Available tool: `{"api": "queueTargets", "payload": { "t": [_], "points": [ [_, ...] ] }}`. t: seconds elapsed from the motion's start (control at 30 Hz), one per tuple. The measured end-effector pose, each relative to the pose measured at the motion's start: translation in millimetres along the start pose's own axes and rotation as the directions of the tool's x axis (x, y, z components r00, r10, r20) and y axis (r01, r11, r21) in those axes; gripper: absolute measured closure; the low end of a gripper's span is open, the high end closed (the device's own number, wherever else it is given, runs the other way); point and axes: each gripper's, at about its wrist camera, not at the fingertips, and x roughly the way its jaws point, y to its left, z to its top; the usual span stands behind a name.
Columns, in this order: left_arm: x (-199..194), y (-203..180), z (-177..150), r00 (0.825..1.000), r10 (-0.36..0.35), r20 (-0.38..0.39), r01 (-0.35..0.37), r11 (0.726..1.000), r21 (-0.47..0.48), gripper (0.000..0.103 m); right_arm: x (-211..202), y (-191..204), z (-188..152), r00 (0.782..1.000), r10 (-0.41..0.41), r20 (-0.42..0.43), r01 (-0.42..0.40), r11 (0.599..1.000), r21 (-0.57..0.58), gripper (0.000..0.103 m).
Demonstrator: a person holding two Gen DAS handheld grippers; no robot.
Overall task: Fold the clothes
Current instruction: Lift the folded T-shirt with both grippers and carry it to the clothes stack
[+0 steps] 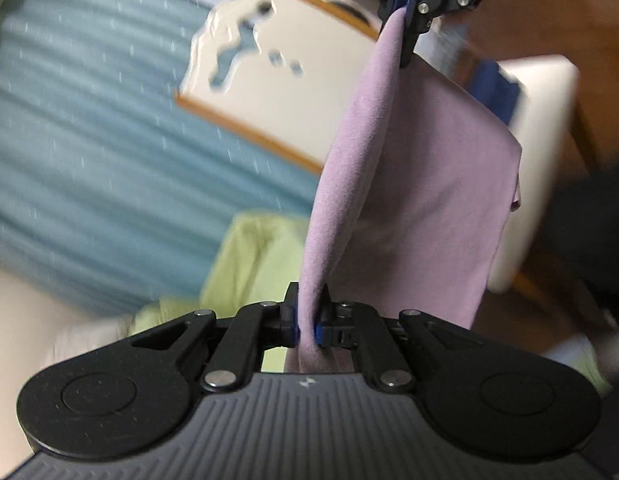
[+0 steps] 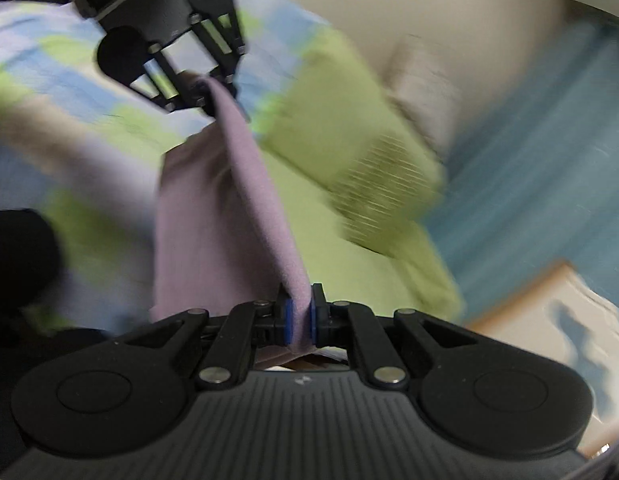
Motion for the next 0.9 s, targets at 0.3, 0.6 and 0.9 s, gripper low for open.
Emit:
{"api": "queueTargets", "payload": {
  "t": [0.3, 0.6, 0.9],
  "points": [
    [172.0, -3.1, 89.8, 0.989, -0.017, 0.148, 0.004, 0.996, 0.084, 0.098, 40.8, -136.8, -100.8, 0.919, -0.357, -0.168, 0.358, 0.933, -0.027, 0.097],
    [230.6, -130.9, 57.1, 0.959, -0.266, 0.094, 0.253, 0.959, 0.131, 0.098, 89.4, -46.9, -203.3, 0.924, -0.184, -0.334, 0.179, 0.983, -0.047, 0.098],
    [248.4, -103.9, 52.7, 0.958, -0.257, 0.127, 0.232, 0.955, 0.183, 0.097, 83.8, -53.7, -193.4, 0.913, -0.187, -0.362, 0.156, 0.981, -0.113, 0.098]
  ]
}}
